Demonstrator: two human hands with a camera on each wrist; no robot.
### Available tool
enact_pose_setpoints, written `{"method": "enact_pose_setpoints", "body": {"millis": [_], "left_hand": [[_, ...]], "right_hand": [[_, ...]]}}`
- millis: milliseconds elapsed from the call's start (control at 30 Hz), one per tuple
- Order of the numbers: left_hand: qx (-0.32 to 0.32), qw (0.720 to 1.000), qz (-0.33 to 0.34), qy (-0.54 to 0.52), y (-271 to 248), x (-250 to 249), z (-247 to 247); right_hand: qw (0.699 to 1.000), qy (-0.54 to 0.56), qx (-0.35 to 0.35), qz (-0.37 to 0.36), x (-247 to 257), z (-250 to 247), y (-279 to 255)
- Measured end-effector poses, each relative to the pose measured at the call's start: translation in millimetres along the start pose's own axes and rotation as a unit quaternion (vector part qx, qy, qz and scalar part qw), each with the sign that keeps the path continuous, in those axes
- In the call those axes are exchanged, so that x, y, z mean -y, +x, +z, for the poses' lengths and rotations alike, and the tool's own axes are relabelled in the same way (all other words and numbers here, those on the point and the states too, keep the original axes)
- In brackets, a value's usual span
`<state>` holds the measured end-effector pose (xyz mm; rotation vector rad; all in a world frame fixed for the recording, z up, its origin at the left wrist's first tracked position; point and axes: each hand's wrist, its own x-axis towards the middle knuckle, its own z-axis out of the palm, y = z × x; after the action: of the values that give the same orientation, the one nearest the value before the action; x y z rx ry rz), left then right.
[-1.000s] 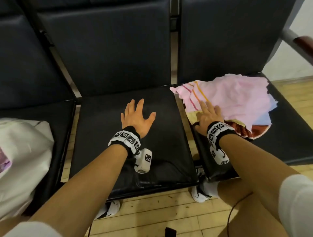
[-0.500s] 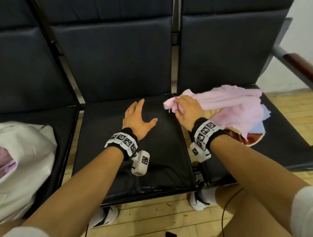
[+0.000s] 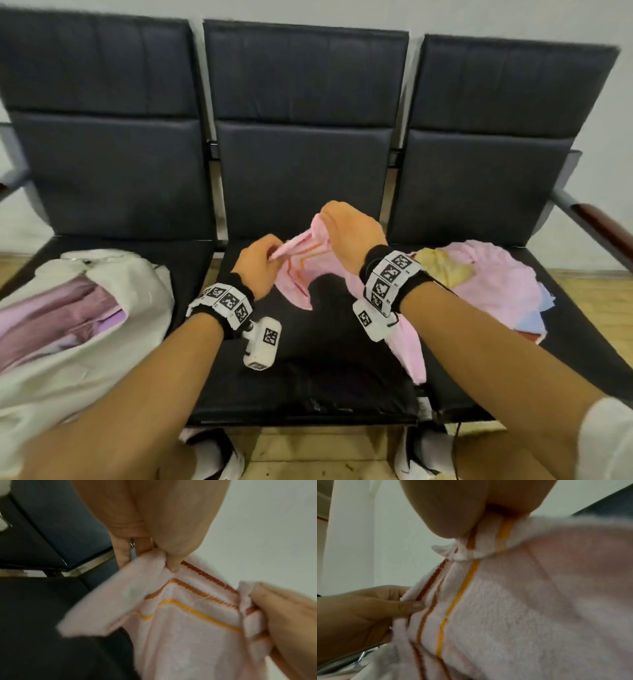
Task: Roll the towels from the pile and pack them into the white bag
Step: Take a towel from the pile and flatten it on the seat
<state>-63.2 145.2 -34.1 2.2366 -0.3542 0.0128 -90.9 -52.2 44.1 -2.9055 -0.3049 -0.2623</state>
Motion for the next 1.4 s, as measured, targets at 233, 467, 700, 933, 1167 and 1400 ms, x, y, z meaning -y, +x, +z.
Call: {"method": "enact_pose_setpoints", "body": {"millis": [233, 467, 700, 933, 1167, 1400], "left_hand": [[-0.082, 0.995, 0.054, -0.022, -12, -11, -57], [-0.128, 0.991, 0.023, 0.038, -22, -14, -95], [-0.247, 0.965, -0.035, 0.077, -33, -13, -151], [-0.256, 0.952, -0.079, 0.148, -39, 5, -193], [-0.139, 0.968, -0.086, 0.191, -36, 13, -169], [-0.060, 0.973, -0.103, 0.198, -12, 13, -145]], "right_hand": [[0.974, 0.228, 0.017, 0.009, 46, 17, 6], [0.988, 0.144, 0.035, -0.042, 80, 30, 12], [0.998, 0.046, 0.009, -0.047, 100, 2, 40], [0.994, 0.110, -0.010, -0.009, 88, -34, 42], [0.997, 0.049, -0.003, 0.052, 15, -17, 35], [0.970, 0.166, -0.020, 0.178, -50, -12, 13]]}}
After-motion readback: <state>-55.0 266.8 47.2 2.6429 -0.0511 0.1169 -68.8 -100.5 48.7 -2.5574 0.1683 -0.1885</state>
